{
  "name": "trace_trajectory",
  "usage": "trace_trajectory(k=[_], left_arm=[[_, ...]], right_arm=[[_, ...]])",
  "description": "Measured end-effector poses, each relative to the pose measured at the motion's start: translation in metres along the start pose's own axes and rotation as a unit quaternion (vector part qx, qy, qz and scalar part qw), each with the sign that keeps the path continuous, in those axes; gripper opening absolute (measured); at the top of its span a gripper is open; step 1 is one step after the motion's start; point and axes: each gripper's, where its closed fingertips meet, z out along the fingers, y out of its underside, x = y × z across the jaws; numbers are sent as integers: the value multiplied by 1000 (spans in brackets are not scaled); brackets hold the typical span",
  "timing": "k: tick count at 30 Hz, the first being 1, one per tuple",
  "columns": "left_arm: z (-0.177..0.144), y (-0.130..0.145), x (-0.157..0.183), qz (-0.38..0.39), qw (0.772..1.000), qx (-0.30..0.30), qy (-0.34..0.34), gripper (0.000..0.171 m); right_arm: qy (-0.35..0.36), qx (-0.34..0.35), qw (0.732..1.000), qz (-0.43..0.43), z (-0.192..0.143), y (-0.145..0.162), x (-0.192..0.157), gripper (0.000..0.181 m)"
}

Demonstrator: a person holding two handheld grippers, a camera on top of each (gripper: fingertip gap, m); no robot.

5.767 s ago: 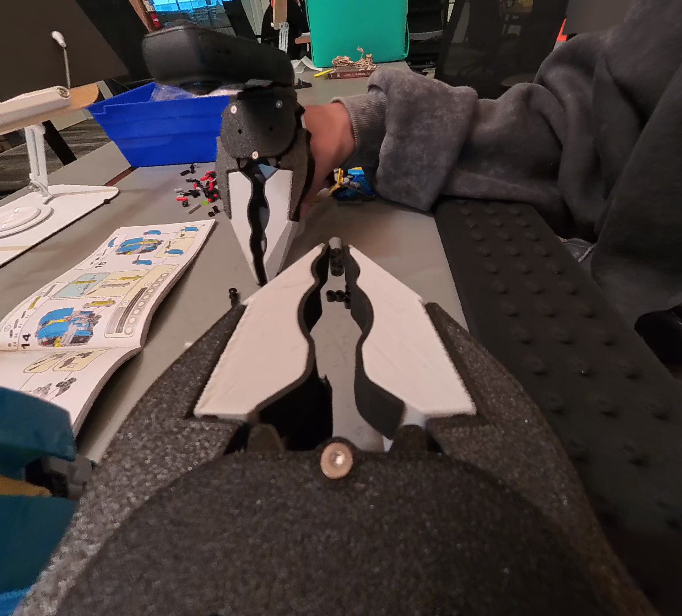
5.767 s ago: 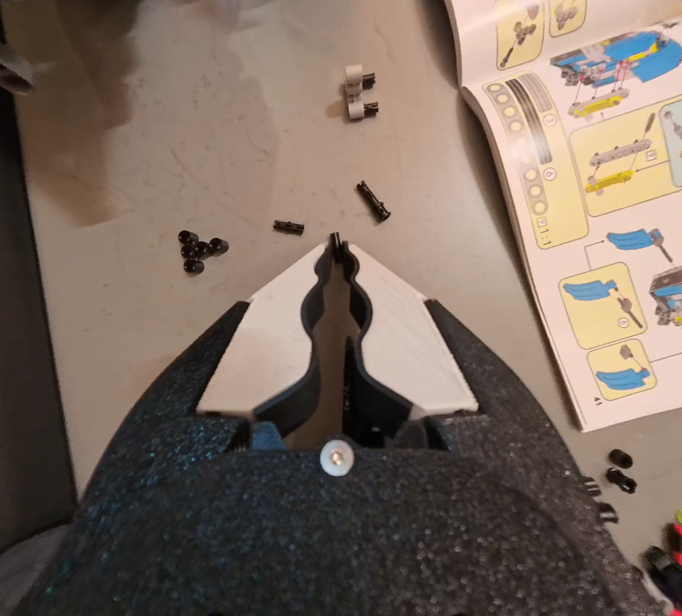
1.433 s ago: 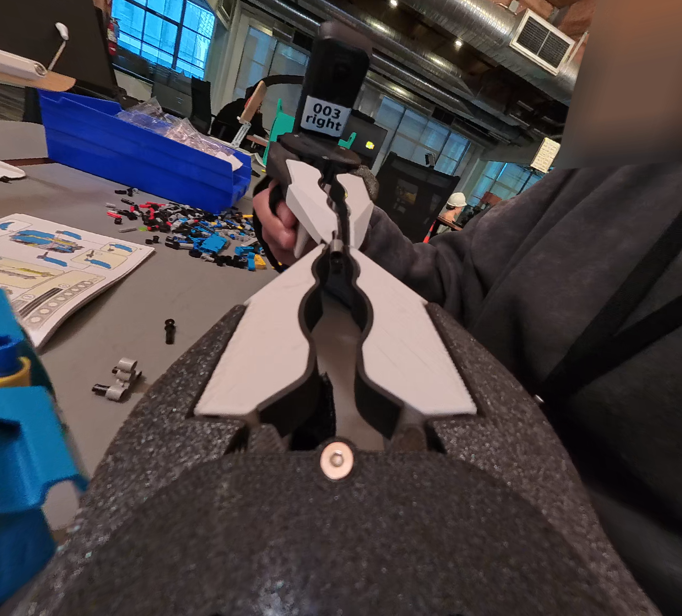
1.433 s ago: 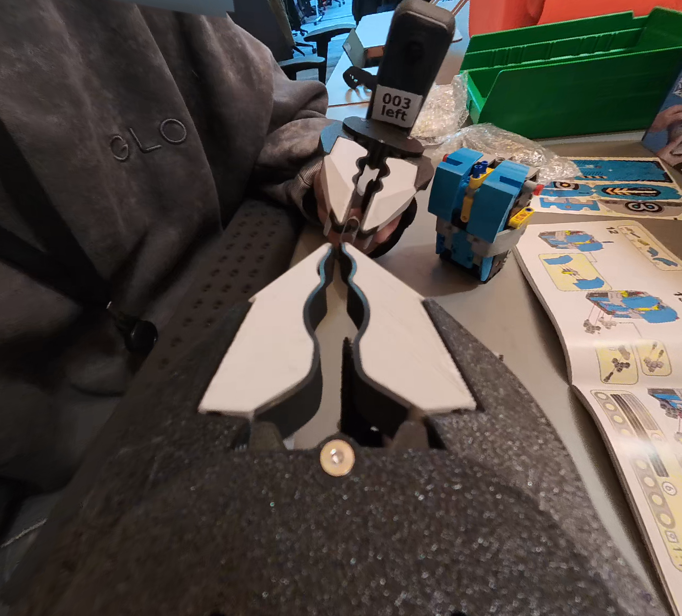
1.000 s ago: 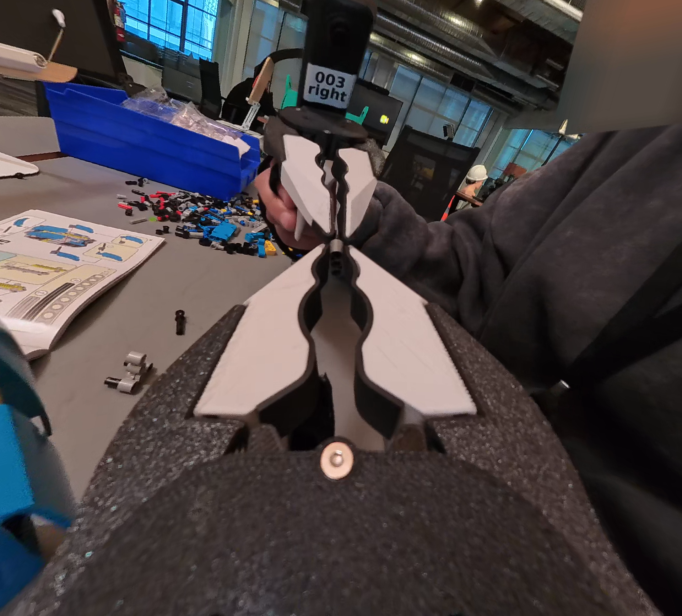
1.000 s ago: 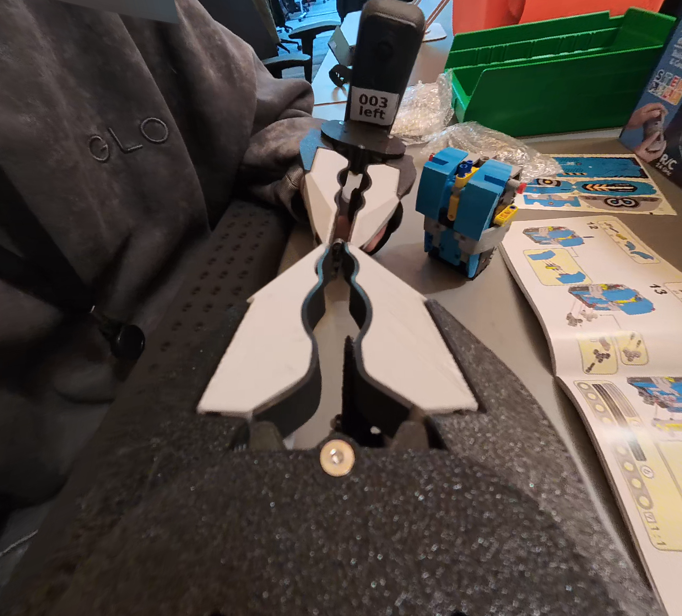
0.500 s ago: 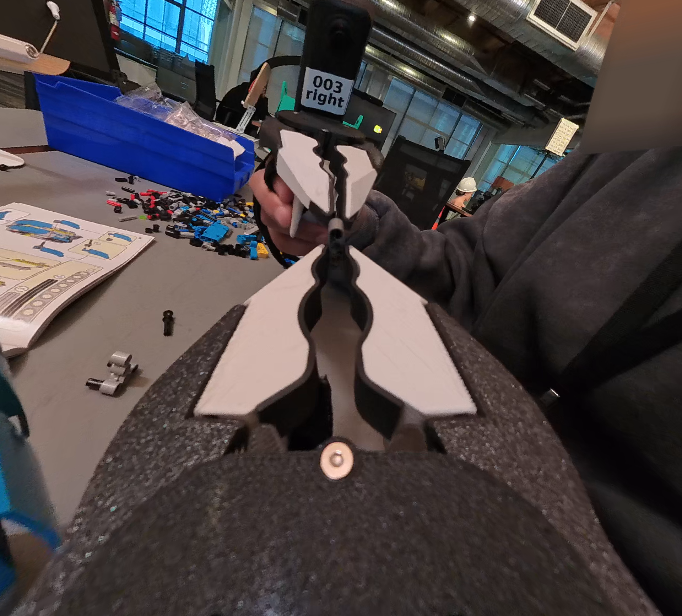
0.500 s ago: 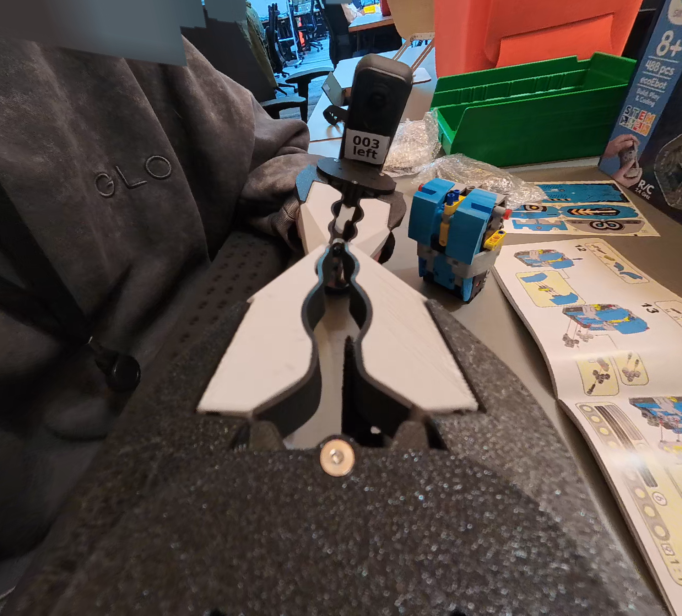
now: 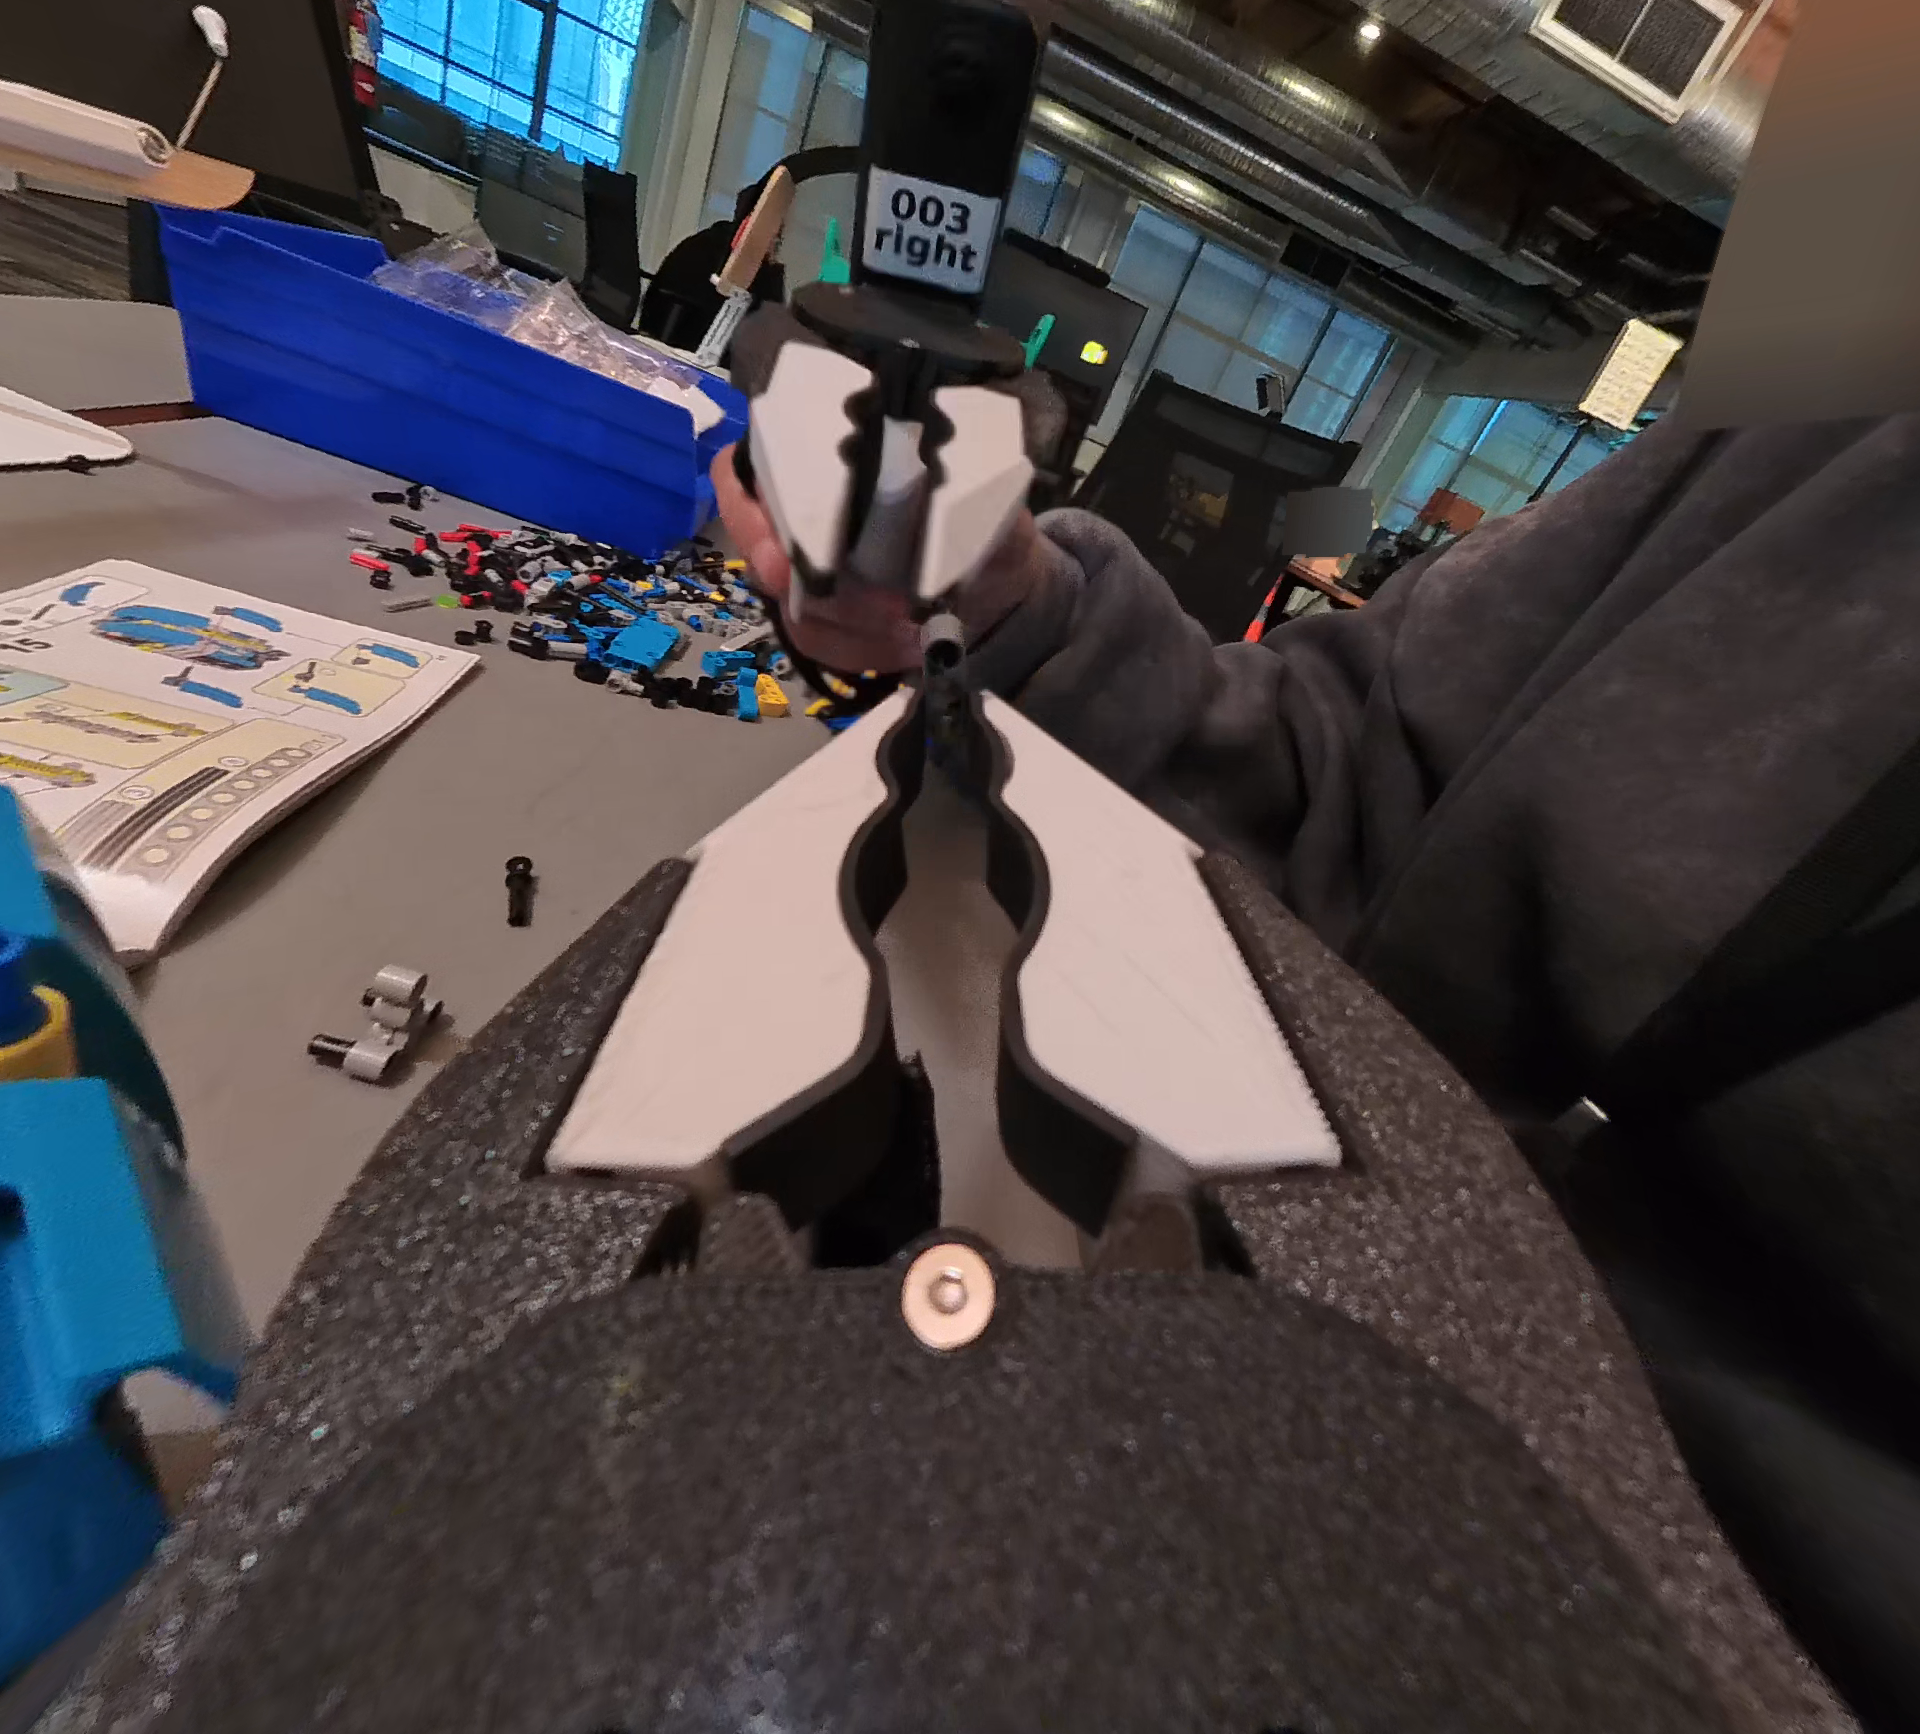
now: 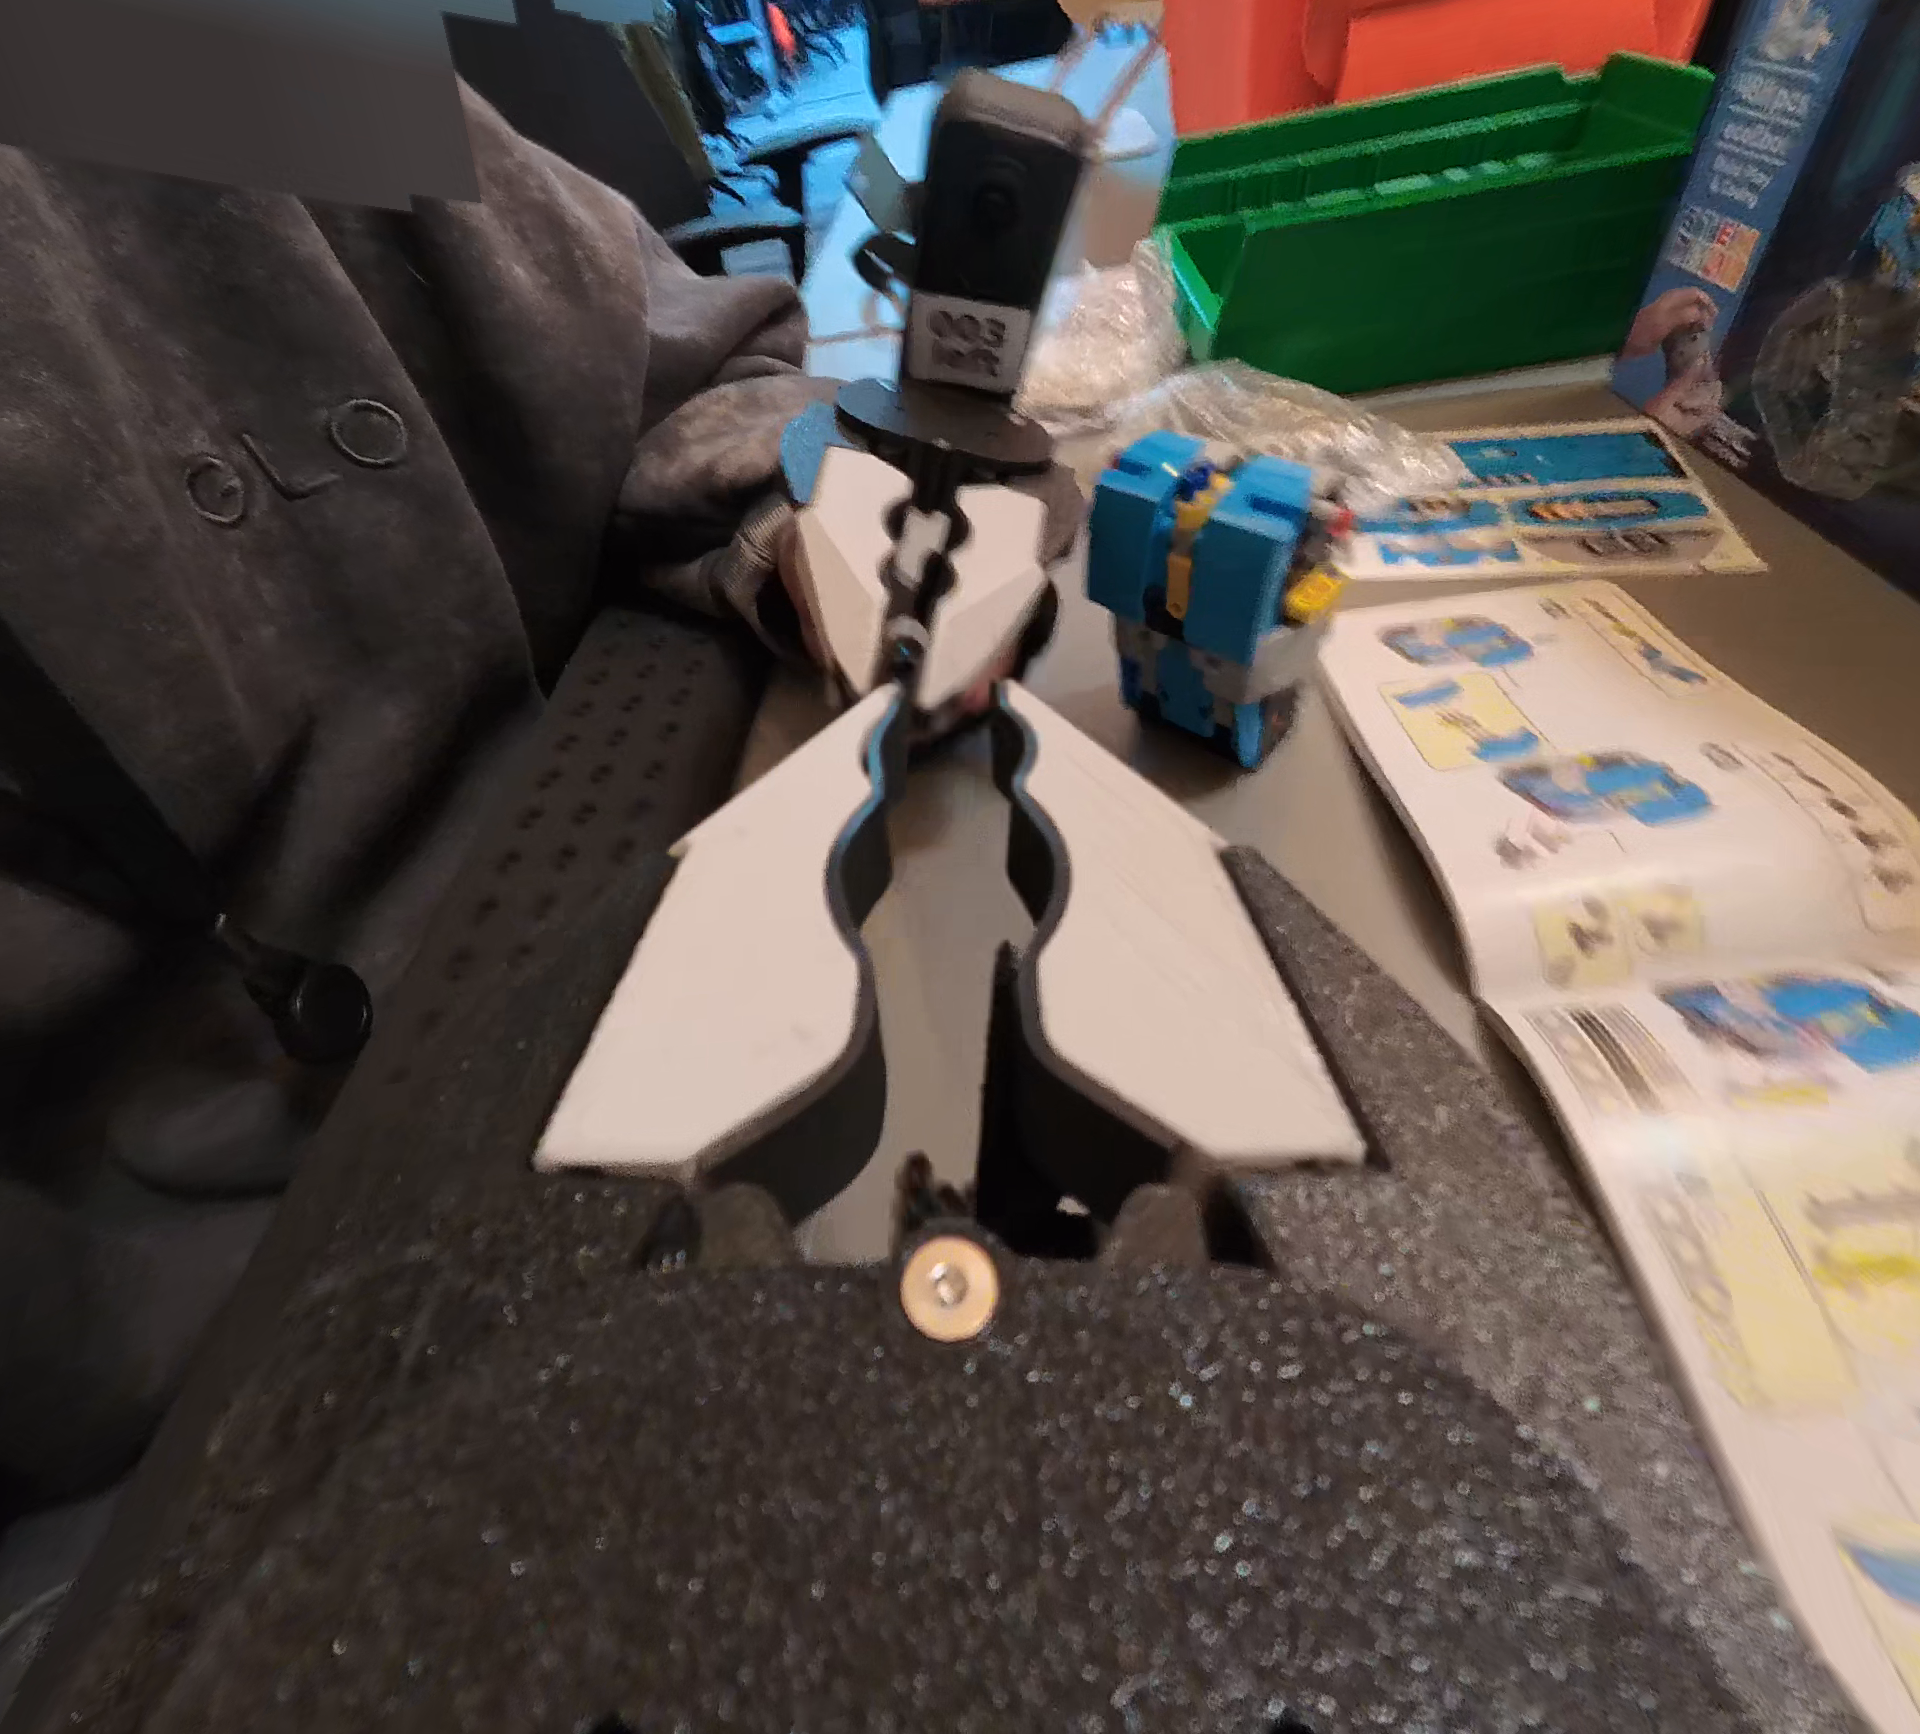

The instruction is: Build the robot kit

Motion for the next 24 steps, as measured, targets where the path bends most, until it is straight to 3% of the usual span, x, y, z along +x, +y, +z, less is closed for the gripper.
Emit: trace_trajectory(k=[2, 6, 8, 14, 24], left_arm=[[0, 2, -3, 11, 1000, -7, -13, 7], [2, 7, -3, 23, 999, -21, -22, 7], [3, 8, -2, 28, 999, -24, -21, 7], [2, 6, -1, 20, 1000, -17, -15, 7], [3, 7, 2, 15, 1000, -18, -3, 7]], right_arm=[[35, -53, 998, -2, -18, 18, 17, 16], [63, -268, 961, -11, -41, 103, 29, 21], [56, -311, 949, -14, -38, 125, 29, 19], [74, -296, 950, -67, -21, 132, 44, 26], [59, -295, 952, -53, -19, 142, 46, 22]])
